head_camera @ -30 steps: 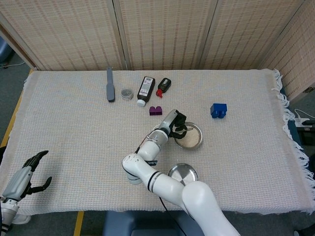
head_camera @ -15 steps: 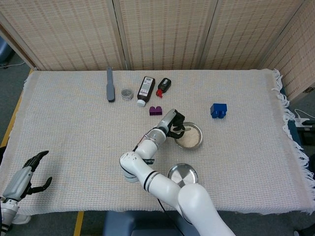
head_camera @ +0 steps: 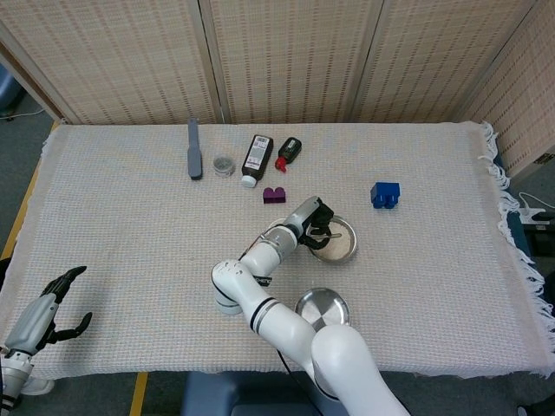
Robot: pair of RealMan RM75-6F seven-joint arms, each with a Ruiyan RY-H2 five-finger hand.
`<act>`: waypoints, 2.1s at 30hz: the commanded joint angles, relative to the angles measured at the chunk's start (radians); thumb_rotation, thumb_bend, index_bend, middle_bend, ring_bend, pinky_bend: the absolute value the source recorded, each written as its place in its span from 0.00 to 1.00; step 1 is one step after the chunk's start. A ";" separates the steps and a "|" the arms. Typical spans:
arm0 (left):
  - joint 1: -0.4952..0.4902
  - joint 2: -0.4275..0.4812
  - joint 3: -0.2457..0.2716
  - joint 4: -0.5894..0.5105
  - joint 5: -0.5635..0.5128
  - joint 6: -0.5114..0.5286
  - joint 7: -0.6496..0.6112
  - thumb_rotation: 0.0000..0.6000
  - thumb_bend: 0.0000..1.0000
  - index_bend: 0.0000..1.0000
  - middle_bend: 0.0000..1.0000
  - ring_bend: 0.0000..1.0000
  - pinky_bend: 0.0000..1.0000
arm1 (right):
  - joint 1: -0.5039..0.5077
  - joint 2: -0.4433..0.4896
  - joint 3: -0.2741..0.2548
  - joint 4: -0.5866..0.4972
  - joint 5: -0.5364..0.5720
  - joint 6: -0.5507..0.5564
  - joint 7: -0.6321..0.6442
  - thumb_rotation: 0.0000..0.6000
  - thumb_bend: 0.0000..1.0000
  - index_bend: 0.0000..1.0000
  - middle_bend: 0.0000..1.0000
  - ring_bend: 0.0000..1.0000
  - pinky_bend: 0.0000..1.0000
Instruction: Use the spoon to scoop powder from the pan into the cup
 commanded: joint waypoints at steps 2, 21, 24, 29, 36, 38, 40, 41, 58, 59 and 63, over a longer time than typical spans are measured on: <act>-0.001 0.001 0.000 0.000 -0.002 -0.002 -0.003 1.00 0.41 0.00 0.00 0.00 0.00 | 0.001 -0.004 0.015 0.017 -0.016 -0.024 0.000 1.00 0.37 0.71 0.99 1.00 1.00; -0.004 0.008 0.001 -0.005 -0.005 -0.011 -0.025 1.00 0.41 0.00 0.00 0.00 0.00 | 0.040 0.003 0.031 0.049 -0.085 -0.036 -0.052 1.00 0.38 0.71 0.99 1.00 1.00; -0.004 0.010 0.001 -0.006 -0.005 -0.013 -0.031 1.00 0.41 0.00 0.00 0.00 0.00 | 0.047 0.004 0.036 0.057 -0.090 -0.032 -0.066 1.00 0.38 0.71 0.99 1.00 1.00; -0.003 0.013 0.002 -0.008 -0.004 -0.012 -0.040 1.00 0.41 0.00 0.00 0.00 0.00 | 0.054 0.003 0.047 0.071 -0.095 -0.029 -0.091 1.00 0.38 0.71 0.99 1.00 1.00; -0.005 0.016 0.002 -0.010 -0.007 -0.018 -0.050 1.00 0.41 0.00 0.00 0.00 0.00 | 0.070 -0.013 0.058 0.104 -0.106 -0.056 -0.125 1.00 0.38 0.71 0.99 1.00 1.00; -0.007 0.016 0.001 -0.010 -0.008 -0.022 -0.055 1.00 0.41 0.00 0.00 0.00 0.00 | 0.076 -0.019 0.064 0.116 -0.107 -0.065 -0.133 1.00 0.38 0.71 0.99 1.00 1.00; -0.009 0.017 0.000 -0.009 -0.009 -0.025 -0.059 1.00 0.41 0.00 0.00 0.00 0.00 | 0.081 -0.026 0.066 0.126 -0.111 -0.072 -0.140 1.00 0.38 0.71 0.99 1.00 1.00; -0.009 0.017 0.000 -0.009 -0.009 -0.026 -0.062 1.00 0.41 0.00 0.00 0.00 0.00 | 0.083 -0.030 0.068 0.131 -0.113 -0.079 -0.142 1.00 0.38 0.71 0.99 1.00 1.00; -0.013 0.029 0.000 -0.011 -0.011 -0.037 -0.100 1.00 0.41 0.00 0.00 0.00 0.00 | 0.109 -0.056 0.103 0.181 -0.151 -0.117 -0.153 1.00 0.38 0.72 0.99 1.00 1.00; -0.013 0.030 0.000 -0.012 -0.011 -0.038 -0.102 1.00 0.41 0.00 0.00 0.00 0.00 | 0.109 -0.056 0.106 0.182 -0.152 -0.117 -0.153 1.00 0.38 0.72 0.99 1.00 1.00; -0.012 0.029 0.002 -0.008 -0.007 -0.037 -0.106 1.00 0.41 0.00 0.00 0.00 0.00 | 0.109 -0.056 0.112 0.187 -0.161 -0.115 -0.152 1.00 0.38 0.72 0.99 1.00 1.00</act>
